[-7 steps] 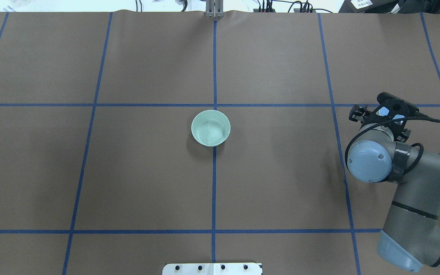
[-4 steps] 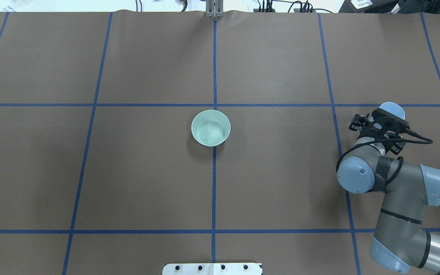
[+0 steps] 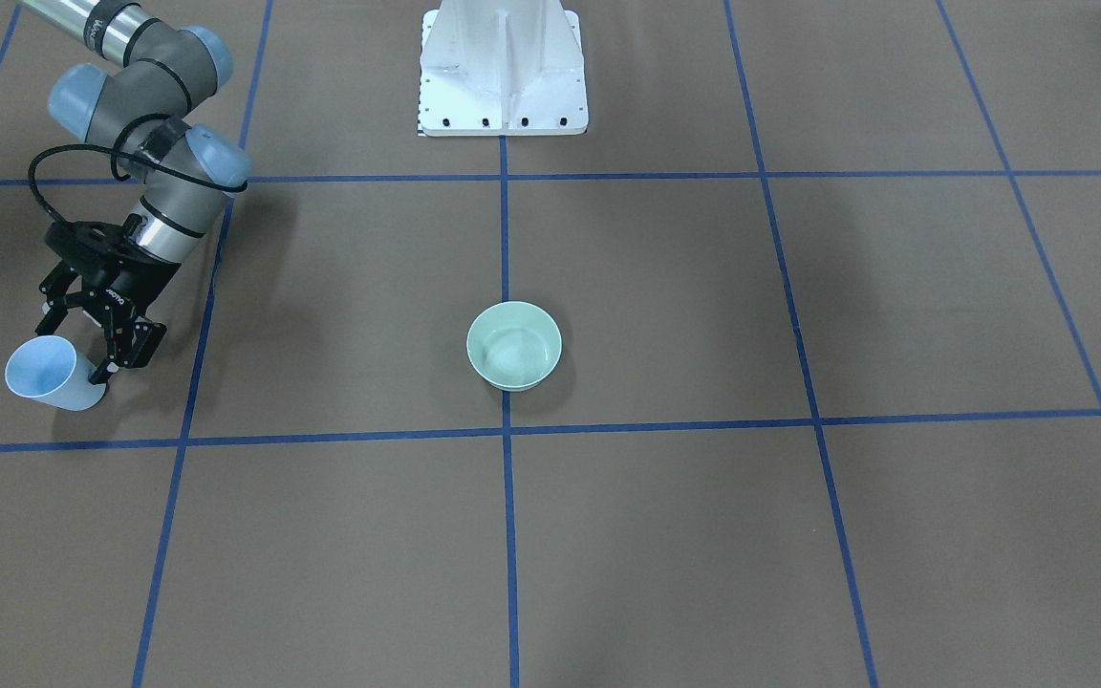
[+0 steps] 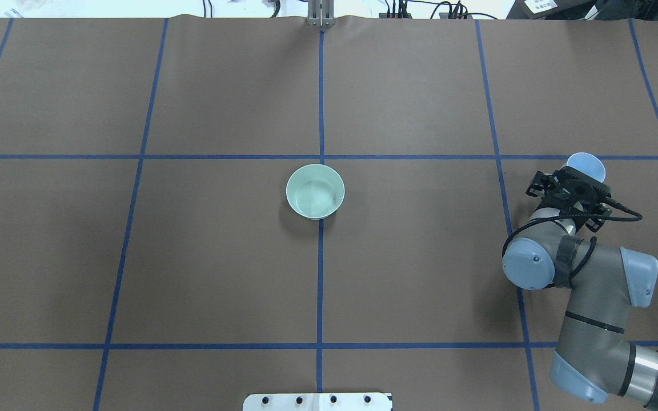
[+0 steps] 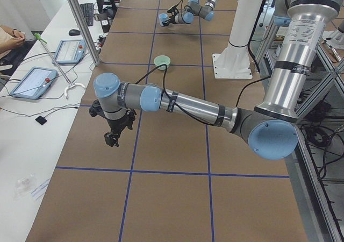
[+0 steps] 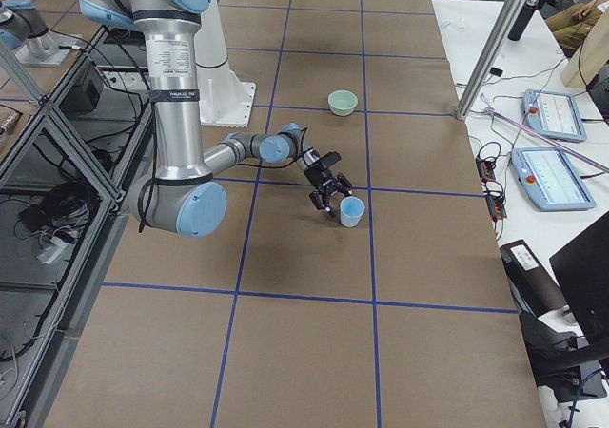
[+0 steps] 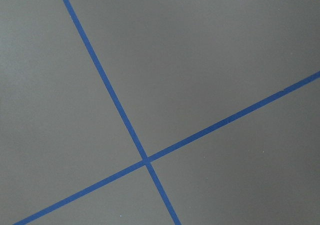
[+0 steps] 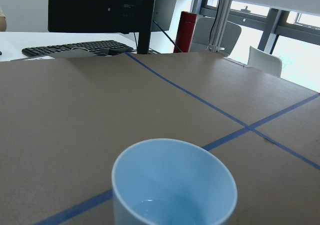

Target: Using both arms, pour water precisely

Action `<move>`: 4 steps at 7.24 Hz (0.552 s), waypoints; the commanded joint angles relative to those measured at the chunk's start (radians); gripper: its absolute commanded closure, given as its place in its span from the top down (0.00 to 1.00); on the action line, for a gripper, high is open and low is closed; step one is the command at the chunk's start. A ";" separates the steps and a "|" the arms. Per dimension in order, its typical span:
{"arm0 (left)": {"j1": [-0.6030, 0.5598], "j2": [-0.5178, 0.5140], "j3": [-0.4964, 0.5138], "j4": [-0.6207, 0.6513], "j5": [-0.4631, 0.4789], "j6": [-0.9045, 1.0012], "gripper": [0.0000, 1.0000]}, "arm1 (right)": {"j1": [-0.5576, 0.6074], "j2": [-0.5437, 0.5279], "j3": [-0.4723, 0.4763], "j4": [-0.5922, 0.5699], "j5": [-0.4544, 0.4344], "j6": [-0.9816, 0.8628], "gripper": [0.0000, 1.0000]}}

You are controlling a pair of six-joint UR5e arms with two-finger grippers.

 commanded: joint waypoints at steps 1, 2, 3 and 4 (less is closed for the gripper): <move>0.000 0.000 -0.002 -0.001 0.000 0.000 1.00 | 0.020 0.001 -0.049 0.000 -0.021 0.001 0.99; 0.000 0.009 -0.004 -0.001 -0.002 0.000 1.00 | 0.028 0.001 -0.054 0.000 -0.021 0.001 0.99; 0.000 0.012 -0.010 -0.001 -0.002 0.000 1.00 | 0.030 0.016 -0.077 0.000 -0.029 0.001 0.98; 0.000 0.014 -0.010 -0.001 -0.014 0.000 1.00 | 0.037 0.038 -0.112 0.001 -0.033 0.001 0.97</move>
